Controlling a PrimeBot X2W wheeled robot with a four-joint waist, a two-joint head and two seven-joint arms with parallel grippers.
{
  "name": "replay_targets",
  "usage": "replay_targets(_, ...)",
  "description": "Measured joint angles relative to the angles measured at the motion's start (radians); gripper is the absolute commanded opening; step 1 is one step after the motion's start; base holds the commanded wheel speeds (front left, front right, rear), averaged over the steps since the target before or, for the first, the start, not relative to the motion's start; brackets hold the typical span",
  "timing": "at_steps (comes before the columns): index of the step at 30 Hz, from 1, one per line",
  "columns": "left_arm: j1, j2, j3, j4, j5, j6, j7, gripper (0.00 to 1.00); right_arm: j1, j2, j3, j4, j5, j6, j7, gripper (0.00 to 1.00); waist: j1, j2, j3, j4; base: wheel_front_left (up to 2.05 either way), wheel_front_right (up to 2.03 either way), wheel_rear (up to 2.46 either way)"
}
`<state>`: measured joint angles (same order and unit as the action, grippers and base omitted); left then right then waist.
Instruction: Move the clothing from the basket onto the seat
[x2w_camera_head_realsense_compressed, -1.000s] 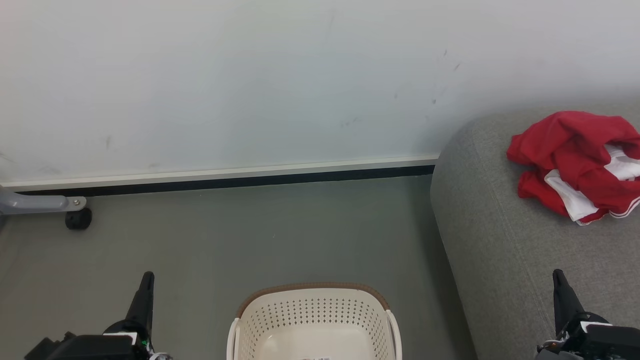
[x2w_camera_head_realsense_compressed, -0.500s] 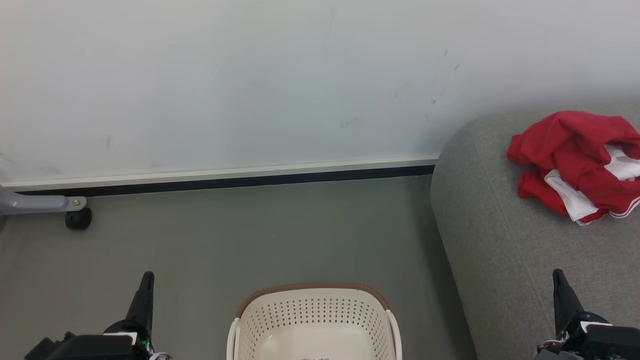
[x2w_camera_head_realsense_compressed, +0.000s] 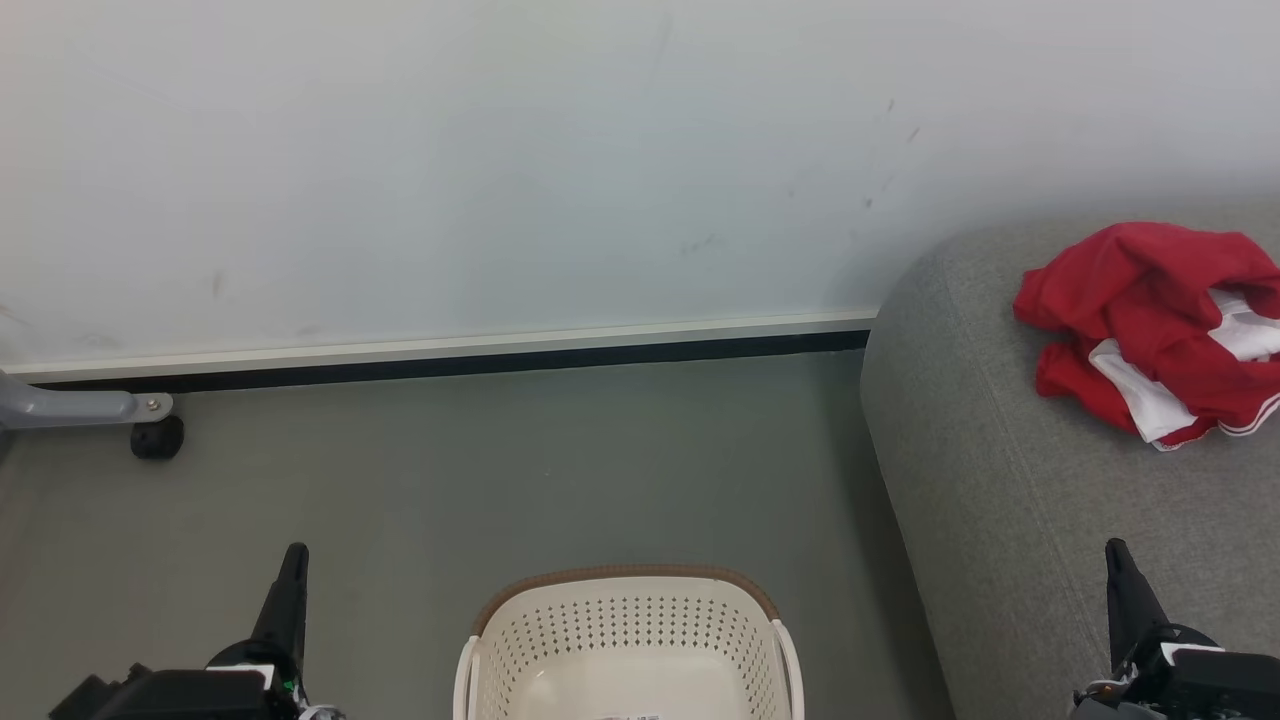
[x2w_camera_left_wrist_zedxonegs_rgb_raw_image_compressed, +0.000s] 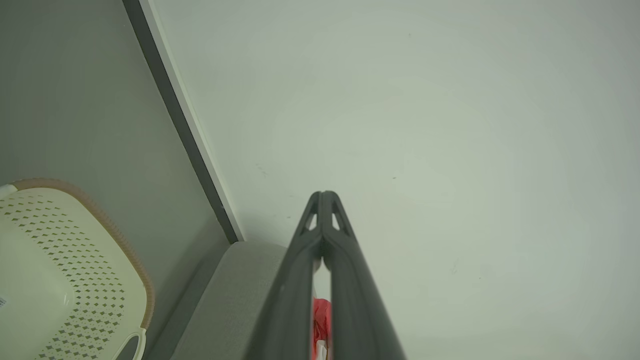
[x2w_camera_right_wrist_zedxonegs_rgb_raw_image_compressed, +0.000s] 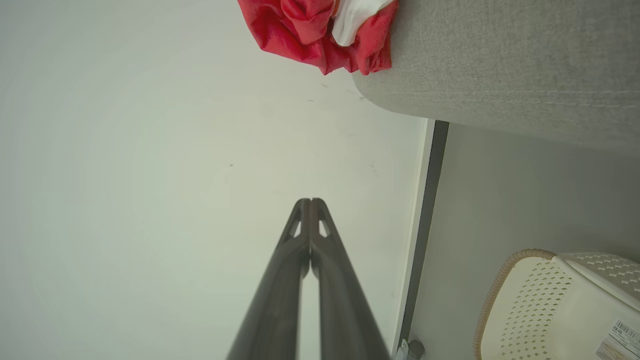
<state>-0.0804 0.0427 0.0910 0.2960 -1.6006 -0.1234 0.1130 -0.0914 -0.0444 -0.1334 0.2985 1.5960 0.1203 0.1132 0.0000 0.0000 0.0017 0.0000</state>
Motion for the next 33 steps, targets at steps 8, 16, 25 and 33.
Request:
replay_targets(8, 0.000, 0.000, 0.000, 0.000, 0.000, 0.000, 0.000, 0.00, 0.000, 0.000, 0.000, 0.000, 0.000, 0.000, 0.000, 0.00, 0.0000, 0.0000, 0.000, 0.000, 0.00, 0.00, 0.00)
replay_targets(16, 0.000, 0.000, 0.000, 0.000, 0.000, 0.000, 0.000, 0.00, 0.000, 0.000, 0.000, 0.000, 0.000, 0.000, 0.000, 0.00, 0.0000, 0.0000, 0.000, 0.000, 0.00, 0.00, 0.00)
replay_targets(25, 0.000, 0.000, 0.000, 0.000, 0.000, 0.000, 0.000, 0.00, 0.000, 0.000, 0.000, 0.000, 0.000, 0.000, 0.000, 0.00, 0.0000, 0.0000, 0.000, 0.000, 0.00, 0.00, 0.00)
replay_targets(33, 0.000, 0.000, 0.000, 0.000, 0.000, 0.000, 0.000, 0.00, 0.000, 0.000, 0.000, 0.000, 0.000, 0.000, 0.000, 0.00, 0.0000, 0.0000, 0.000, 0.000, 0.00, 0.00, 0.00)
